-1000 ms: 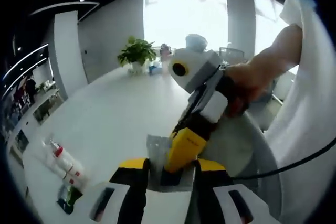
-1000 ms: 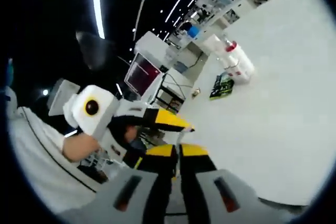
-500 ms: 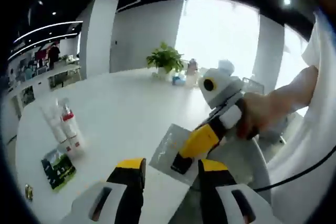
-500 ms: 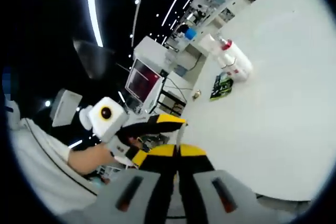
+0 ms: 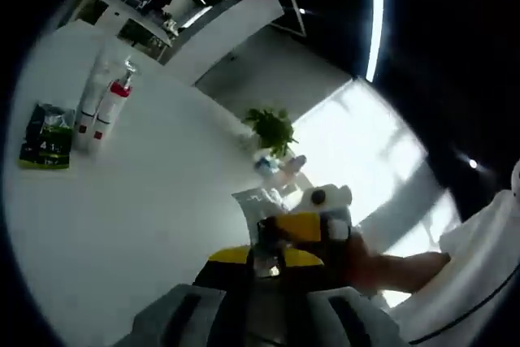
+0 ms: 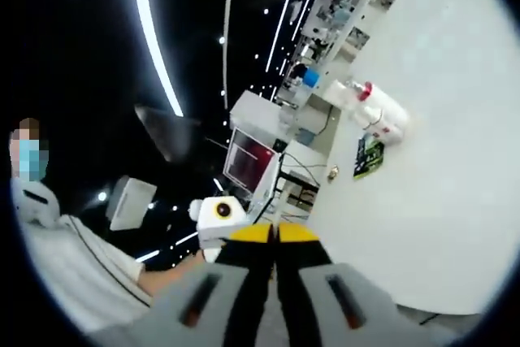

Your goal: Arrange the skincare products in the storage area until every visible bottle or jar stands upright without overlapping.

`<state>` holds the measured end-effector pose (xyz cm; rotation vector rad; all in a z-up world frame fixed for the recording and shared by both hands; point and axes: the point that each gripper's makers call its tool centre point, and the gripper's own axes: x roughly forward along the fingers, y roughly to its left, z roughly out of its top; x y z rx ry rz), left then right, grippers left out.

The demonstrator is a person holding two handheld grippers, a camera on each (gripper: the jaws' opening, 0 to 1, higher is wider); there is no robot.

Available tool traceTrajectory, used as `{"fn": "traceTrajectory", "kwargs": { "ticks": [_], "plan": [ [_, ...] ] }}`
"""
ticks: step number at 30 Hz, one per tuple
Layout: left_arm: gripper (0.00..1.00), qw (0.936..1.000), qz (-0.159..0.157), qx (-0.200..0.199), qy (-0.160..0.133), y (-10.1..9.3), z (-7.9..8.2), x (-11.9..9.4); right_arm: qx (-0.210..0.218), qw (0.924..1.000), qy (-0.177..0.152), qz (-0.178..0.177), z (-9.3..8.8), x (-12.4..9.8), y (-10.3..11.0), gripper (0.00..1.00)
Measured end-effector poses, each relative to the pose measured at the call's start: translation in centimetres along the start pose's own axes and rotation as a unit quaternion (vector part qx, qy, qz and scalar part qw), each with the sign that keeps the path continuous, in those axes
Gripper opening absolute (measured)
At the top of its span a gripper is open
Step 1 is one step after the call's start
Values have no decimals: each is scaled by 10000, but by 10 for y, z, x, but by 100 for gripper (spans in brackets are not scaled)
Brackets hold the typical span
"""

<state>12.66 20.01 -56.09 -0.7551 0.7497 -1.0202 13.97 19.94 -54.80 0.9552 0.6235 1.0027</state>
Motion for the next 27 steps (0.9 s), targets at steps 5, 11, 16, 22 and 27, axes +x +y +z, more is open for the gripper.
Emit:
{"fn": "traceTrajectory", "kwargs": {
  "ticks": [5,11,16,22,27],
  "plan": [
    [1,9998,-162,-57,-28,0,3,-3,5,10000,-26,54,1,1,0,3],
    [0,9951,-756,-409,479,-20,-7,-7,18,9997,-114,195,13,2,3,13],
    [1,9944,-769,-451,564,-22,-9,-7,-123,9992,53,382,17,6,10,3],
    [6,9978,-637,-57,196,-16,-3,-7,-285,9988,31,403,19,11,15,2],
    [3,9945,-849,-559,260,-25,-6,-8,-213,9978,-76,626,20,21,24,2]
  ]
}}
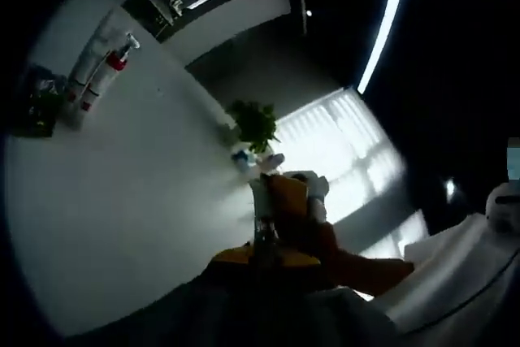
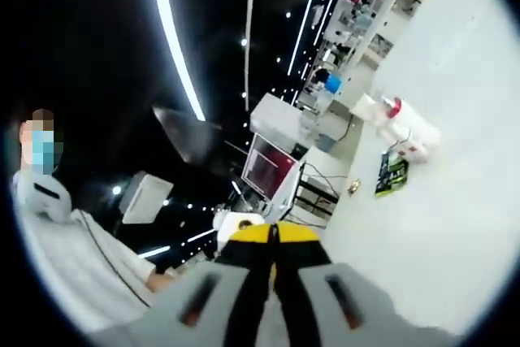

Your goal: Arrange the skincare products in the storage area until every visible bottle or jar stands upright without overlapping.

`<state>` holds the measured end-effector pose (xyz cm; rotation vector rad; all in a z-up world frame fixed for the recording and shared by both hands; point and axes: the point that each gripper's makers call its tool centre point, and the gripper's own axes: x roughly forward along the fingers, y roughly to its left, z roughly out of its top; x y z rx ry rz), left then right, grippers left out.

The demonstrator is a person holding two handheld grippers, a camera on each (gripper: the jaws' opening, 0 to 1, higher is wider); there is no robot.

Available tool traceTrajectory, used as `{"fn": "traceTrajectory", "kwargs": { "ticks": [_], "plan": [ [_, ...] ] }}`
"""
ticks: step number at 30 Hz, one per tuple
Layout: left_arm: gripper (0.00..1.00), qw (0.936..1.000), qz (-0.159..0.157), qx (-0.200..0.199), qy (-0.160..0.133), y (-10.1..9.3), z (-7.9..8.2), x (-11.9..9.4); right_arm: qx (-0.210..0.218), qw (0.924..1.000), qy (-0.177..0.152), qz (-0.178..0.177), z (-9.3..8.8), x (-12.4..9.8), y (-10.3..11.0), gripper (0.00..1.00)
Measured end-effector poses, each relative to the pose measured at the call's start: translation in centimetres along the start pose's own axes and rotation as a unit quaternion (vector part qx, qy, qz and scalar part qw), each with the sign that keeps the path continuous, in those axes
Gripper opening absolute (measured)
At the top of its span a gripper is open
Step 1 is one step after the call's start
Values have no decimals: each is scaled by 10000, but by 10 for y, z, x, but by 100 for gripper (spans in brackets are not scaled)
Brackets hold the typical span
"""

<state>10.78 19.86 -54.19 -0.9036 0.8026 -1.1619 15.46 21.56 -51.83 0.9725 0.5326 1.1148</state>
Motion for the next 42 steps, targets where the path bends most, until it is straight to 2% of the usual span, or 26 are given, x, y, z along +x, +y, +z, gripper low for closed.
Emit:
{"fn": "traceTrajectory", "kwargs": {
  "ticks": [2,4,7,9,11,13,15,16,18,19,22,23,24,26,30,32,35,36,37,39,42],
  "plan": [
    [1,9999,59,-79,-98,4,4,-3,-48,10000,-19,17,0,2,1,2],
    [1,9999,9,-109,-73,1,3,-5,41,10000,16,11,-2,4,1,5],
    [1,9999,36,-129,-33,0,2,-6,1,9993,361,-59,-13,6,0,12],
    [1,9997,-25,-221,-92,-1,4,-9,65,9986,524,-12,-19,7,3,8],
    [1,9995,-12,-317,-37,0,3,-9,-52,9987,500,92,-19,7,7,3],
    [1,9992,-98,-374,-72,-2,4,-10,-146,9986,508,38,-18,7,6,2],
    [2,9993,-135,-198,-277,-4,7,-9,-41,9991,411,62,-15,8,7,2],
    [6,9988,-19,31,-491,-1,11,-9,-78,9995,308,13,-11,8,5,2],
    [16,9991,14,-17,-431,-1,8,-8,-43,9997,241,31,-10,8,7,1],
    [16,9992,-63,-73,-397,-3,7,-5,-10,9998,203,41,-11,9,7,1],
    [4,9991,-99,-167,-369,-4,7,-3,-99,9997,215,72,-14,13,10,2],
    [2,9985,-219,-329,-370,-8,8,-4,-148,9997,190,57,-14,12,10,2],
    [2,9977,-249,-504,-367,-9,8,-5,-167,9997,162,51,-13,12,10,2],
    [1,9983,-215,-424,-345,-8,7,-5,-212,9996,161,113,-13,12,13,3],
    [0,9976,-208,-594,-295,-5,5,-10,-82,9996,251,101,-14,12,10,8],
    [0,9965,-242,-675,-426,-5,10,-14,-145,9993,338,74,-16,10,8,8],
    [0,9953,-277,-801,-465,-6,11,-18,-155,9985,518,89,-23,8,8,7],
    [0,9951,-284,-853,-420,-7,9,-18,-174,9980,593,165,-25,7,10,3],
    [0,9952,-242,-878,-360,-5,7,-18,-309,9975,589,236,-24,7,12,2],
    [1,9942,-295,-937,-438,-5,7,-18,-517,9969,572,166,-25,8,10,2],
    [1,9932,-265,-958,-615,-3,9,-19,-435,9979,446,183,-23,8,10,1]
  ]
}}
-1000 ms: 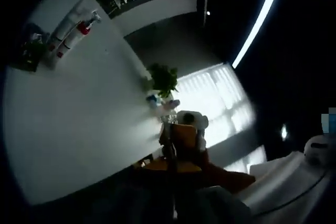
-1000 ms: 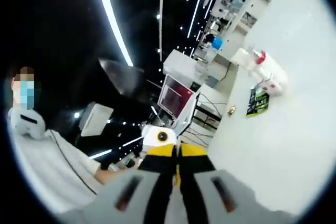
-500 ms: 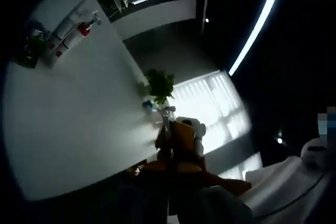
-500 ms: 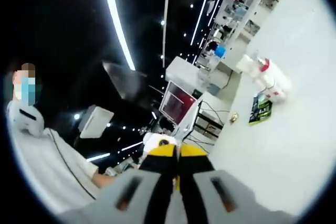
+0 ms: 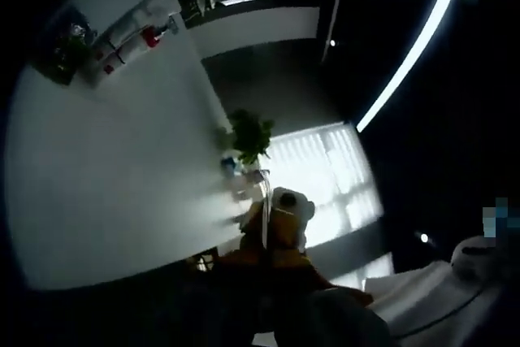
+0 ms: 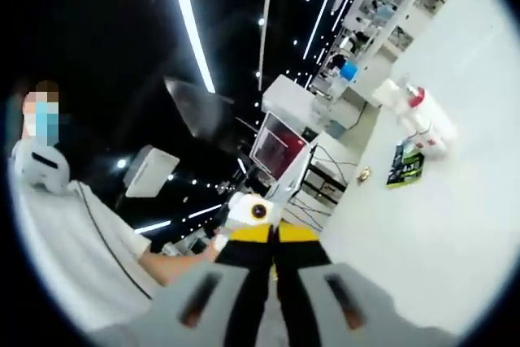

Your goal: Arrange the skincare products in the storage area until every visible bottle or jar stands upright without overlapping.

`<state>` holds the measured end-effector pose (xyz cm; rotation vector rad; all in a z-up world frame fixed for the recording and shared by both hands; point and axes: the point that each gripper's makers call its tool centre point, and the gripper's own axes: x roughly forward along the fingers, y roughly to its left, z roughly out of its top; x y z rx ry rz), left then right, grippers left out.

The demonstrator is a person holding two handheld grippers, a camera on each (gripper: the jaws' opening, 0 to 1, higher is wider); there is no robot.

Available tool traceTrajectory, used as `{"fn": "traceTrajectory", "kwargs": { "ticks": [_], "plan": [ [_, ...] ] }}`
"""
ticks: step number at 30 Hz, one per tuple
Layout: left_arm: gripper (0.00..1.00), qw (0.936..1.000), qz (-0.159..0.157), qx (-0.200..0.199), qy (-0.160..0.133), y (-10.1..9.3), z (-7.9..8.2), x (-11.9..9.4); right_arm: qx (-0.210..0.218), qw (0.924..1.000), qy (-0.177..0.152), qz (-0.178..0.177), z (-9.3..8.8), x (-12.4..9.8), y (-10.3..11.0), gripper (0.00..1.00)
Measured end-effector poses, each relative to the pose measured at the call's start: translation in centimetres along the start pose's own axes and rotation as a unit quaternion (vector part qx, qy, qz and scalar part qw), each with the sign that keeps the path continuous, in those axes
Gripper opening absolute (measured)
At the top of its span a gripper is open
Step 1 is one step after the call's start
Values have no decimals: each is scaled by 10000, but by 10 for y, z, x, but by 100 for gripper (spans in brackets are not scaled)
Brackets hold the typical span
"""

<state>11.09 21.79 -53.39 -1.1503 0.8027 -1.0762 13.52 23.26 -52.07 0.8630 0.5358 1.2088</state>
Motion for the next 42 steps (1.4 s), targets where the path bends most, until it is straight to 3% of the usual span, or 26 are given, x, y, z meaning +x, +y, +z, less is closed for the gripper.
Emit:
{"fn": "traceTrajectory", "kwargs": {
  "ticks": [2,7,12,18,22,24,28,31,34,42],
  "plan": [
    [4,9990,191,298,-260,6,5,1,102,9999,-115,18,2,0,-2,1],
    [1,9995,80,83,-306,2,6,0,154,9996,-225,-28,3,-1,-6,2],
    [0,9991,155,258,-294,2,7,-4,218,9995,-245,36,3,4,-6,3],
    [0,9978,277,446,-396,1,14,-15,282,9992,-274,-33,4,7,-9,21],
    [0,9962,449,532,-523,7,19,-25,312,9993,-213,-48,4,7,-12,22],
    [0,9956,522,544,-564,11,21,-28,310,9992,-121,-217,5,6,-18,25],
    [0,9930,698,647,-699,17,28,-35,-87,9977,76,-660,5,-3,-34,30],
    [0,9908,791,700,-850,19,35,-40,-94,9957,290,-871,-2,-11,-46,31],
    [0,9879,873,753,-1039,21,46,-46,-239,9902,463,-1292,-7,-20,-62,34],
    [0,9806,923,793,-1536,18,59,-56,-174,9826,776,-1676,-22,-27,-82,37]
  ]
}}
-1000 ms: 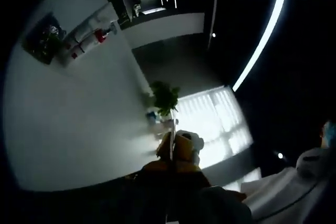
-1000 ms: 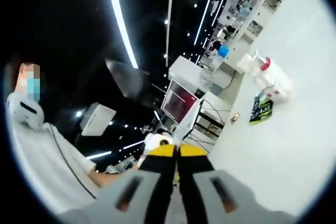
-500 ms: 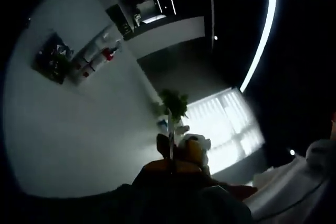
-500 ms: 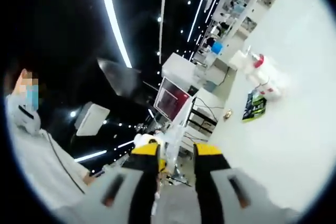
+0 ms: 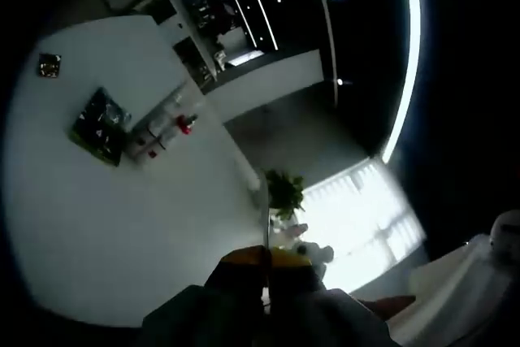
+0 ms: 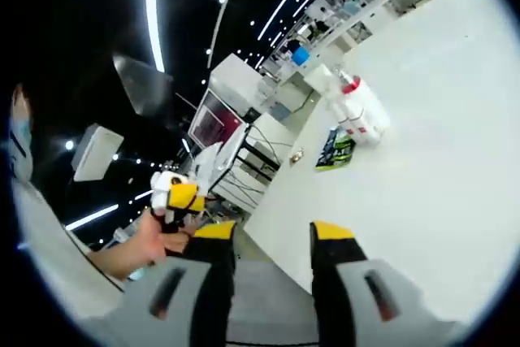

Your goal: Arrange the skincare products in the storage area until every visible bottle or jar stands upright without overlapping.

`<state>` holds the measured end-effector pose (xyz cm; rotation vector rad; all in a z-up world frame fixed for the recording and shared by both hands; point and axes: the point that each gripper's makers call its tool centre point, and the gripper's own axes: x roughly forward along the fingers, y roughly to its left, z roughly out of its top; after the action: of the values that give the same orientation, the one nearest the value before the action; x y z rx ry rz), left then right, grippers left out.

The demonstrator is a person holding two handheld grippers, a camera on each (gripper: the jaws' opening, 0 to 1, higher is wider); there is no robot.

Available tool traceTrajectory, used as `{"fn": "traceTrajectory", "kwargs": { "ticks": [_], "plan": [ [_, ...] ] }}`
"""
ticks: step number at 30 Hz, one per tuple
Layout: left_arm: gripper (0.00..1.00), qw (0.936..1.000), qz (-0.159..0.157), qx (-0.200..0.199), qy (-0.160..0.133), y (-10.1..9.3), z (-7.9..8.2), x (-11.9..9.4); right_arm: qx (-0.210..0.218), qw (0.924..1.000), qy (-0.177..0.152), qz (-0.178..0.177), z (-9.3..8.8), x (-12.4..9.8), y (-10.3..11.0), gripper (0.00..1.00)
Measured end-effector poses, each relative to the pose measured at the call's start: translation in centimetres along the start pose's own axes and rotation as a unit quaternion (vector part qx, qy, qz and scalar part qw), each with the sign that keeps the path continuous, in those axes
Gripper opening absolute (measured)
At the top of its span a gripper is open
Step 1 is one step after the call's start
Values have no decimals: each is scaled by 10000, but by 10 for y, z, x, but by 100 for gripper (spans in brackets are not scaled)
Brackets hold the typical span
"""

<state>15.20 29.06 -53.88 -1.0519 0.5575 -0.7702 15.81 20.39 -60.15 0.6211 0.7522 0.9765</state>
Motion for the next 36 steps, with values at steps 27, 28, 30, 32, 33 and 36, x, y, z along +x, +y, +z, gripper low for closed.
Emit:
{"fn": "traceTrajectory", "kwargs": {
  "ticks": [27,28,30,32,33,36],
  "plan": [
    [0,9989,420,-145,-179,37,23,-16,-603,9963,267,-554,-7,-2,-16,53],
    [0,9988,455,-104,-156,38,26,-16,-641,9958,258,-602,-8,-4,-17,54],
    [0,9987,481,-79,-154,41,35,-17,-732,9937,284,-805,-13,-14,-24,56],
    [0,9987,450,-140,-215,42,43,-19,-782,9921,253,-949,-15,-22,-29,57],
    [0,9986,452,-134,-241,42,45,-20,-789,9917,235,-986,-15,-23,-30,57],
    [0,9982,477,-182,-310,45,54,-23,-784,9893,68,-1230,-15,-34,-38,60]
  ]
}}
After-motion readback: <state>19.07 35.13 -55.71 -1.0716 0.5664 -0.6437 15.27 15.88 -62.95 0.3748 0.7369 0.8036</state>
